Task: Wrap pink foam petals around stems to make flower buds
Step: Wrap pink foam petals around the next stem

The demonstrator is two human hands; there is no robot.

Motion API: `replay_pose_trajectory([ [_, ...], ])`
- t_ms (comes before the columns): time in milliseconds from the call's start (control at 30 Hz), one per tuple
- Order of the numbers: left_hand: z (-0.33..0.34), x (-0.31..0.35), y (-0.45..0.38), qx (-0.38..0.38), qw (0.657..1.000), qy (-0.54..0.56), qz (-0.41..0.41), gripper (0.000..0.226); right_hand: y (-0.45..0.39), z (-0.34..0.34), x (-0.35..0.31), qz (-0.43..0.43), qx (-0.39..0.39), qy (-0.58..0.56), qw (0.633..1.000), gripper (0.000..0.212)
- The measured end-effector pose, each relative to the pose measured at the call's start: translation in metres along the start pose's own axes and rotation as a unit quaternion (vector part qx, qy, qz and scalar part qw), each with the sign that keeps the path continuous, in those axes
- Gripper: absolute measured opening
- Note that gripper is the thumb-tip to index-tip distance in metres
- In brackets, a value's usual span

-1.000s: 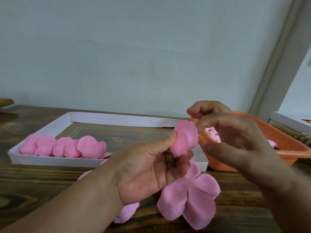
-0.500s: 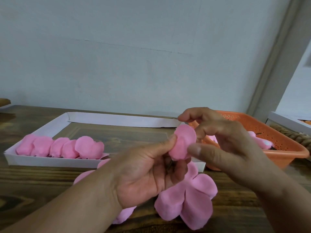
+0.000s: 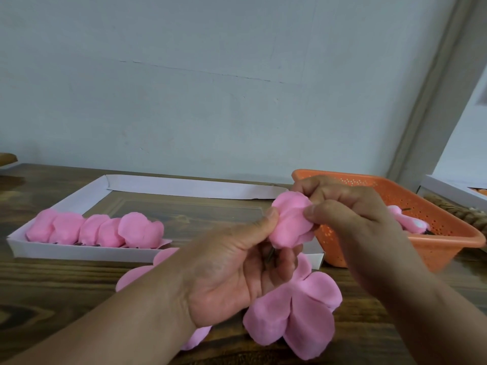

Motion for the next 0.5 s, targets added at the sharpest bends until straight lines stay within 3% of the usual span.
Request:
replay_pose_trajectory([
  [100, 0.000, 0.000, 0.000, 0.012, 0.999, -0.028, 0.014, 0.034, 0.002, -0.005, -0.007, -0.037, 0.028, 0.009, 0.999, 0.013],
  [167, 0.000, 0.001, 0.000, 0.026, 0.998, -0.051, 0.027, 0.032, 0.008, -0.009, -0.026, -0.136, 0.051, 0.063, 0.987, 0.010],
  [267, 0.000, 0.002, 0.000, 0.038, 0.997, -0.055, 0.043, 0.030, 0.020, 0.005, -0.045, -0.255, 0.001, 0.179, 0.950, 0.009],
  [367, 0.001, 0.004, 0.001, 0.044, 0.995, -0.074, 0.056, 0.024, 0.018, 0.012, -0.041, -0.241, -0.006, 0.240, 0.940, 0.004],
  [500, -0.002, 0.005, 0.000, 0.050, 0.992, -0.094, 0.061, 0.033, 0.016, 0.009, -0.038, -0.230, 0.008, 0.251, 0.940, 0.006],
])
Point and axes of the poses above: each hand's wrist, its own y-axis away from the middle knuckle, its own z-axis out of the palm, x = y × z, the point moved 7 cm from there along -y, towards the middle knuckle, and after that the axes turned 1 degree about -y, right-handed, at the moved point
